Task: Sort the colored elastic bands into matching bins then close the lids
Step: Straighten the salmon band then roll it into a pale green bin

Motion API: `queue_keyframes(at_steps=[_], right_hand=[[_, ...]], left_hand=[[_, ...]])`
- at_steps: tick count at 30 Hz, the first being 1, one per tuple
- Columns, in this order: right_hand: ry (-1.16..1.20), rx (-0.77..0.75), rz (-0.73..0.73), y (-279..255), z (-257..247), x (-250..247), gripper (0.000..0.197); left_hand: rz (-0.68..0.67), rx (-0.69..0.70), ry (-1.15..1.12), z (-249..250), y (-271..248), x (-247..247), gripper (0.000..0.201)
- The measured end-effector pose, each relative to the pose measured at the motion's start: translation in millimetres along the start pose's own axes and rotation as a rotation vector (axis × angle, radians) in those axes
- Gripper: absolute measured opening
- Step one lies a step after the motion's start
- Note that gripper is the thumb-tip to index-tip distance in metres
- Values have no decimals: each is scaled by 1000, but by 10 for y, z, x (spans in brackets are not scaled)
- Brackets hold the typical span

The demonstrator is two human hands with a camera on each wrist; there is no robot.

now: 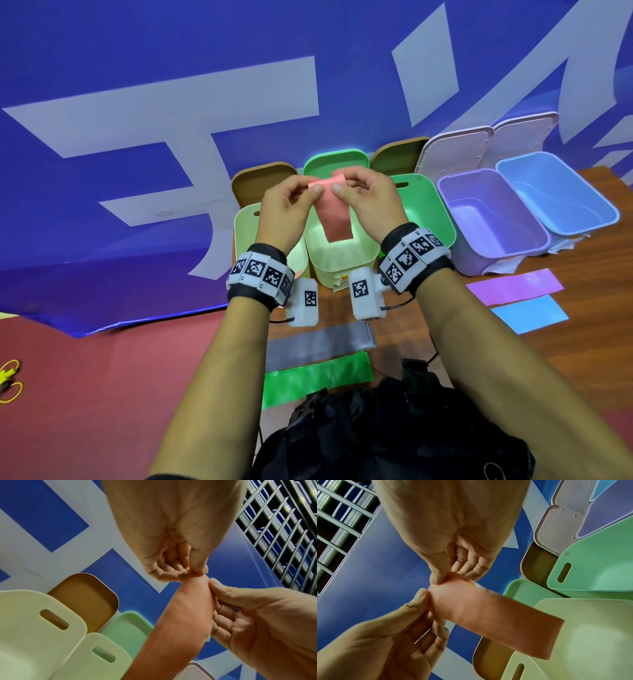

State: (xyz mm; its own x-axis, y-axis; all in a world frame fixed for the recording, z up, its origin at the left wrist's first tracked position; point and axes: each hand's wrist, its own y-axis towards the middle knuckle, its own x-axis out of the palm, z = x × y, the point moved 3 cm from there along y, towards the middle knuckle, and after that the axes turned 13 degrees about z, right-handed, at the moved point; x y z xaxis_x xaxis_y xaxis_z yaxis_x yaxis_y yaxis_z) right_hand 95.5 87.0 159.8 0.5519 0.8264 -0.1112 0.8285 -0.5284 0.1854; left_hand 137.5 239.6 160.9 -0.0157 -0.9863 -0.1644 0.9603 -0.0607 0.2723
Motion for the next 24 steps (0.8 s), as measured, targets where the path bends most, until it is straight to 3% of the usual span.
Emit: queue_keyframes(at_steps=[4, 9, 13, 16, 24], right_hand=[[-5, -4, -3, 8, 12, -4, 19], [-36, -22, 15, 5, 40, -8, 6], [-26, -16, 19, -9, 27, -19, 3], [-22, -6, 26, -14, 40, -25, 3], [15, 3, 0, -25, 42, -46, 22]], left_hand=[[-23, 11, 28, 3, 1, 2, 19], [-29, -10, 21, 59, -36, 14, 36], [-25, -33, -13, 20, -32, 14, 13], [-35, 22, -28, 39, -34, 15, 21], [-3, 13, 0, 51, -50, 26, 9]])
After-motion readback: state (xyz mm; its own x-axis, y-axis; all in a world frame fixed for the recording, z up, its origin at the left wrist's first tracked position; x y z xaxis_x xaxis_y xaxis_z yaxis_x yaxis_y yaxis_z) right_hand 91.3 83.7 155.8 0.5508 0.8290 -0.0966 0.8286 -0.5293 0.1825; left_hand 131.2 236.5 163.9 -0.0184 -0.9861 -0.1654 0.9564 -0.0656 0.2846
